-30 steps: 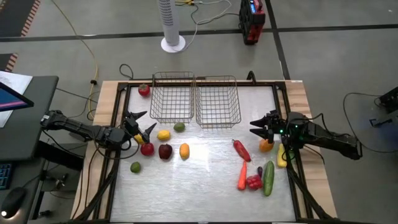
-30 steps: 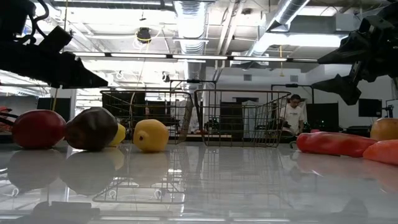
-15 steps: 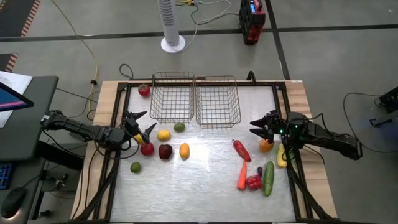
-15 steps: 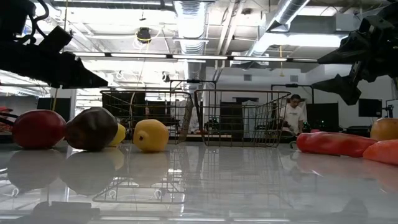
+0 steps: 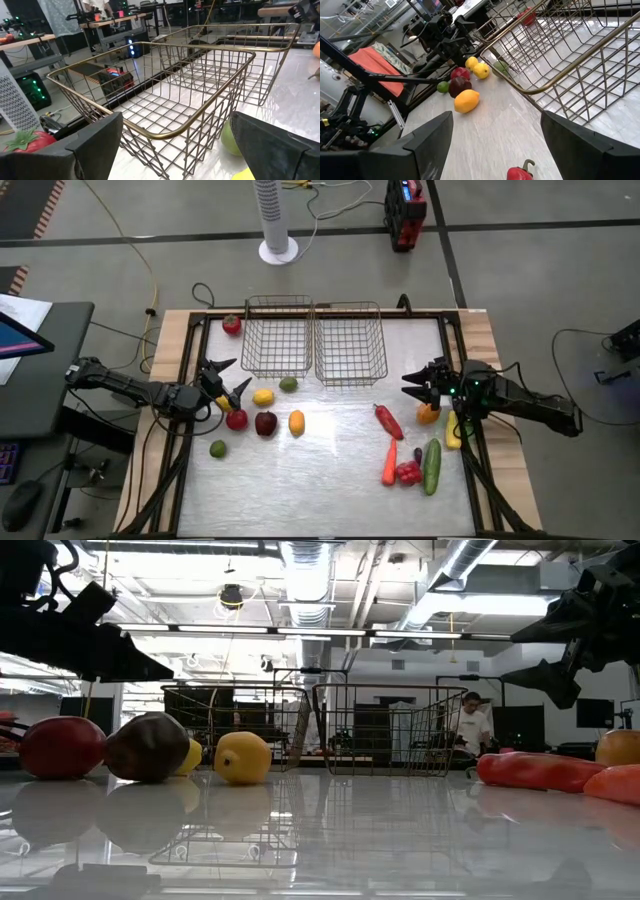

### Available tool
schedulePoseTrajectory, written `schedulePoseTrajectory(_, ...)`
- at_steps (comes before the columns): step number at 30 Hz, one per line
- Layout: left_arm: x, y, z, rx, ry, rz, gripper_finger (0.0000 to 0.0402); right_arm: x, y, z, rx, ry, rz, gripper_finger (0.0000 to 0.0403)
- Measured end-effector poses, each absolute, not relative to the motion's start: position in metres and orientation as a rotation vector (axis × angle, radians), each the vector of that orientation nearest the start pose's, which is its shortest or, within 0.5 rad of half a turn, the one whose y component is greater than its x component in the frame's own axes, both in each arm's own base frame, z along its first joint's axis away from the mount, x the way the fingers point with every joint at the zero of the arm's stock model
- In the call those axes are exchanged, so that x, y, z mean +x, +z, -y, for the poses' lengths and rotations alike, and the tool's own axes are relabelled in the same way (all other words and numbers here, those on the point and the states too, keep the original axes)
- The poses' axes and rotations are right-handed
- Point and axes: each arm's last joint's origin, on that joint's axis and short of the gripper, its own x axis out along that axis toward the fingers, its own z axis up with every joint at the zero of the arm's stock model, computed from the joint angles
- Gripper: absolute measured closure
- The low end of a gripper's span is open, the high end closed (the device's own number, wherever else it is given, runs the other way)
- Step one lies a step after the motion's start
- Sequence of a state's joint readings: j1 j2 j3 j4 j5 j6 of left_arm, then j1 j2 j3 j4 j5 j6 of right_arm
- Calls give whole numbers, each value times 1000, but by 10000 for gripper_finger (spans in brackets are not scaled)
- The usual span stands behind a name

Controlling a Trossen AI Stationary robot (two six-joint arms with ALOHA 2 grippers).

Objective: Sort produce into baskets

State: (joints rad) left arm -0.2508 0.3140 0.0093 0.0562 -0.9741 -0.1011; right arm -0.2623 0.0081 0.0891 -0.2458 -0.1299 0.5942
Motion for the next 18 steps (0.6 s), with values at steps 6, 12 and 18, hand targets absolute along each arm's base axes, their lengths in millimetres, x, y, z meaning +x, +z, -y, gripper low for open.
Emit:
schedulePoseTrajectory(6,105,154,2,120,764,-154,45,88,169,20,624,-177,-118,75)
schedulePoseTrajectory(12,107,166,3,64,724,-45,45,88,169,20,624,-176,-118,75)
schedulePoseTrajectory(18,108,175,4,-222,673,122,45,88,169,20,624,-176,-118,75)
